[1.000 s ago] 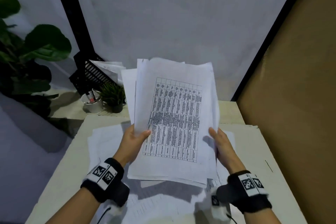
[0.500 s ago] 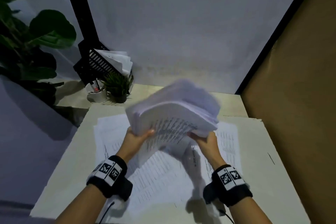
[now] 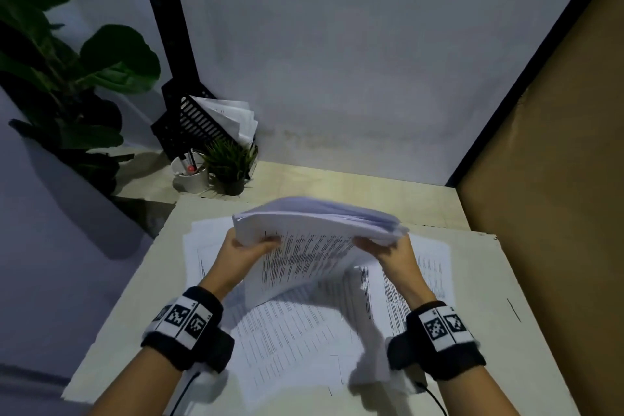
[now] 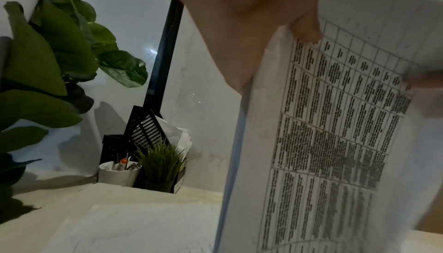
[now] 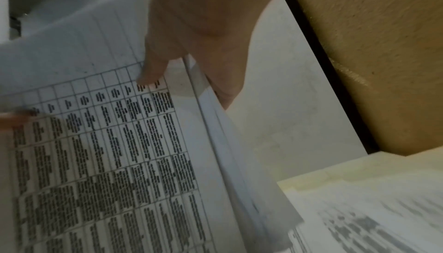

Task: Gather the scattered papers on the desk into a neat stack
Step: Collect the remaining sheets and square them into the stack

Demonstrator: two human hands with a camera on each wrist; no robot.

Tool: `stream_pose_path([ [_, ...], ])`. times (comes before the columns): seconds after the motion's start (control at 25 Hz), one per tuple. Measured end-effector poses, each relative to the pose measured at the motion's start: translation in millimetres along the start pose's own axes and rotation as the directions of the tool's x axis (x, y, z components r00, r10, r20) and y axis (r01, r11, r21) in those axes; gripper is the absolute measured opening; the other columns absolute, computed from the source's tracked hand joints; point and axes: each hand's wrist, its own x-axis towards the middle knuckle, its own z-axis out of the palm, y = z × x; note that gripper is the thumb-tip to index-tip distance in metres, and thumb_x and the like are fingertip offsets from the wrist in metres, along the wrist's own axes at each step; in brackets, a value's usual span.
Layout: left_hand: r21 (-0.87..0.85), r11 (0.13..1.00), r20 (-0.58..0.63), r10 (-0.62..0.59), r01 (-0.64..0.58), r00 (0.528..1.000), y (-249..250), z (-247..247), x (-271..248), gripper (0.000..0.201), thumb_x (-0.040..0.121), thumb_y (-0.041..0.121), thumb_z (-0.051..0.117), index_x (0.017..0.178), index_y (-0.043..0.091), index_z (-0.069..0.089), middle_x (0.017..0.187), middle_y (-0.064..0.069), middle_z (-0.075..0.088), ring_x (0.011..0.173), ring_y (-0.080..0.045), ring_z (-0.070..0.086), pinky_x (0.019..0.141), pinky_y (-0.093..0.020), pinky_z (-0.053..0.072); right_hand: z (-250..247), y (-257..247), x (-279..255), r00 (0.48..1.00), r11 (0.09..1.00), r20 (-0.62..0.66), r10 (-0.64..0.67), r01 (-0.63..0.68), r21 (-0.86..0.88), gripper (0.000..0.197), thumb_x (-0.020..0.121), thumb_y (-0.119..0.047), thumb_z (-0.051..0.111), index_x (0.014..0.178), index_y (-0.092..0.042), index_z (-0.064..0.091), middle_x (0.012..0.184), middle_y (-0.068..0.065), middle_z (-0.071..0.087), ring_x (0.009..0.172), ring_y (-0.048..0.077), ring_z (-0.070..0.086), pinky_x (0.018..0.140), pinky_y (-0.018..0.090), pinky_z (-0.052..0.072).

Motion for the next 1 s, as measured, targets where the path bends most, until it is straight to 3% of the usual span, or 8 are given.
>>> stream_pose_path([
  [0.12,-0.008,1.000,0.028,-0.028,0.029,0.999,4,0,5,0.021,0.073,0.016,0.073,0.084,0.027,0.060,0.068,0.016,0.073,0.068,0.003,0.066,0.070,-0.026,0.049,13,-5,6,1.000,0.998,0.013,0.002,-0.001,-0.058,0.028,0.072,-0.004,0.073,0.090,-0.024,0.065,0.083,-0.001,0.069,0.072,0.002,0.066,0.070,0.027,0.049],
  [0.24,-0.074,0.997,-0.059,0.032,-0.036,0.998,13,-6,7,0.046,0.050,0.048,0.072,0.091,0.030,0.059,0.087,0.006,0.069,0.085,-0.014,0.065,0.076,-0.033,0.051,23,-23,8,0.997,0.997,0.006,-0.070,0.070,0.044,0.033,0.072,0.005,0.069,0.092,-0.020,0.060,0.084,0.003,0.063,0.080,0.015,0.061,0.063,0.018,0.053],
  [0.4,-0.104,0.988,0.040,0.114,-0.109,0.993,12,-16,-1,0.061,0.041,0.060,0.078,0.094,0.034,0.061,0.081,0.012,0.074,0.079,-0.004,0.068,0.069,-0.024,0.057,28,-14,4,0.998,0.991,0.048,-0.047,0.041,0.128,0.040,0.072,0.004,0.069,0.106,-0.014,0.056,0.091,0.001,0.061,0.087,0.014,0.060,0.066,0.016,0.054],
  [0.56,-0.060,0.997,0.031,-0.054,0.056,0.998,-2,-17,4,0.075,0.029,0.067,0.078,0.092,0.031,0.061,0.083,0.009,0.072,0.085,-0.010,0.067,0.081,-0.036,0.052,39,3,4,0.999,0.998,0.015,0.048,-0.048,0.029,0.035,0.073,0.006,0.068,0.094,-0.021,0.060,0.087,-0.001,0.064,0.083,0.015,0.060,0.071,0.025,0.051],
  [0.68,-0.106,0.994,-0.053,-0.004,-0.001,0.999,4,-28,8,0.064,0.035,0.064,0.077,0.088,0.031,0.064,0.081,0.009,0.074,0.082,-0.010,0.069,0.078,-0.035,0.054,37,-10,8,0.999,0.998,0.028,0.023,-0.024,0.051,0.028,0.072,0.006,0.069,0.082,-0.019,0.062,0.080,0.002,0.064,0.075,0.011,0.059,0.062,0.016,0.053],
  [0.76,-0.120,0.993,-0.025,0.018,-0.021,1.000,5,-33,8,0.056,0.040,0.060,0.078,0.085,0.030,0.067,0.082,0.009,0.075,0.080,-0.009,0.069,0.077,-0.035,0.056,33,-6,10,0.997,0.997,0.060,0.048,-0.052,0.060,0.027,0.071,0.002,0.071,0.089,-0.015,0.062,0.084,0.001,0.066,0.080,0.010,0.062,0.070,0.019,0.056],
  [0.88,-0.106,0.994,0.008,-0.032,0.032,0.999,-4,-32,10,0.058,0.043,0.052,0.080,0.092,0.025,0.065,0.082,0.007,0.075,0.080,-0.011,0.070,0.082,-0.040,0.054,36,14,9,0.981,0.984,0.082,0.178,-0.178,-0.012,0.035,0.071,-0.002,0.072,0.104,-0.010,0.061,0.095,0.003,0.068,0.092,0.013,0.064,0.092,0.039,0.052],
  [1.0,-0.089,0.994,-0.007,-0.059,0.058,0.998,-7,-32,14,0.077,0.031,0.066,0.080,0.094,0.023,0.064,0.083,0.007,0.076,0.082,-0.012,0.070,0.076,-0.034,0.055,45,19,12,0.978,0.979,0.060,0.200,-0.198,-0.041,0.024,0.073,-0.002,0.070,0.095,-0.010,0.064,0.091,0.003,0.068,0.093,0.020,0.063,0.089,0.037,0.053],
])
